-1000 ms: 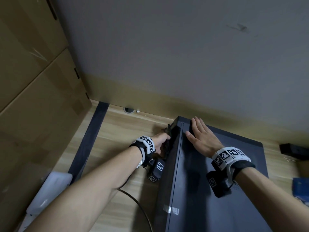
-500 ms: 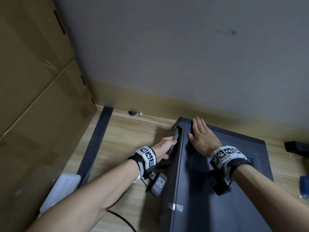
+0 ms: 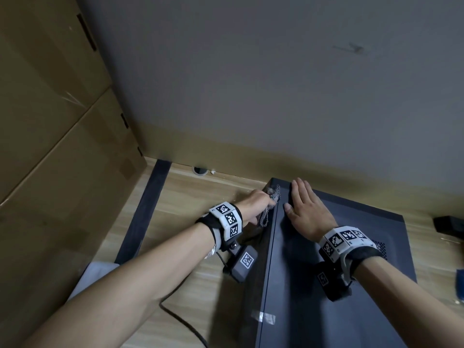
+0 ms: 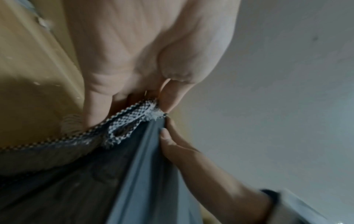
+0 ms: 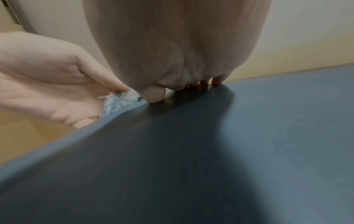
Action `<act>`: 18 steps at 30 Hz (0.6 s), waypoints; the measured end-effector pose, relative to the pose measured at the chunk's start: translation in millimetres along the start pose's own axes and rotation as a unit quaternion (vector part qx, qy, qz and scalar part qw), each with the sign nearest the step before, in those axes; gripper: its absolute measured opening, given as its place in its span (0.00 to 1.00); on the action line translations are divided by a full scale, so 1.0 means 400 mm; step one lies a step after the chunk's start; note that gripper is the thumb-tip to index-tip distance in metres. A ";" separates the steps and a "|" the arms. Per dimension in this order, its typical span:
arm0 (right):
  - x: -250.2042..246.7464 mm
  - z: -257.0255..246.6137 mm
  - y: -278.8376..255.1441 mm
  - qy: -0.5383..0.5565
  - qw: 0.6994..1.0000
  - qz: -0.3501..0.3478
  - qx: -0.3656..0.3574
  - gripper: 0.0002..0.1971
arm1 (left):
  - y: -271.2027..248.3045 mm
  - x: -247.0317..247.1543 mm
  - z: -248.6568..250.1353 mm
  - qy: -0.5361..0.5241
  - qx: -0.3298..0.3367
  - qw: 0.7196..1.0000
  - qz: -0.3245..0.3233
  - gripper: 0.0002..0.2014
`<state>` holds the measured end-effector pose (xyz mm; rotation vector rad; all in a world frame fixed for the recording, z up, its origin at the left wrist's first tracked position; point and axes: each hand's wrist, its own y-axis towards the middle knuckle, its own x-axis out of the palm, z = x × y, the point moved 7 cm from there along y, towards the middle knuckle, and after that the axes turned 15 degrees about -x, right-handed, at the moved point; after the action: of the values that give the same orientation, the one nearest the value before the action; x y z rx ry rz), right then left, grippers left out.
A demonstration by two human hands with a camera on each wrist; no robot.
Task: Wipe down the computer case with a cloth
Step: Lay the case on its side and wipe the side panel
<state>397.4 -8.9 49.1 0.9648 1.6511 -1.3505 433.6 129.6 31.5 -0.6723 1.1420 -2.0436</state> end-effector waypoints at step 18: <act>-0.003 -0.007 -0.008 -0.001 1.000 0.002 0.006 0.35 | 0.064 0.008 -0.144 -0.094 -0.104 0.990 -0.008 0.25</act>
<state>394.7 -6.9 52.0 0.9727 1.6398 -1.3599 398.8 147.2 -17.9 -0.9581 1.2495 -1.8453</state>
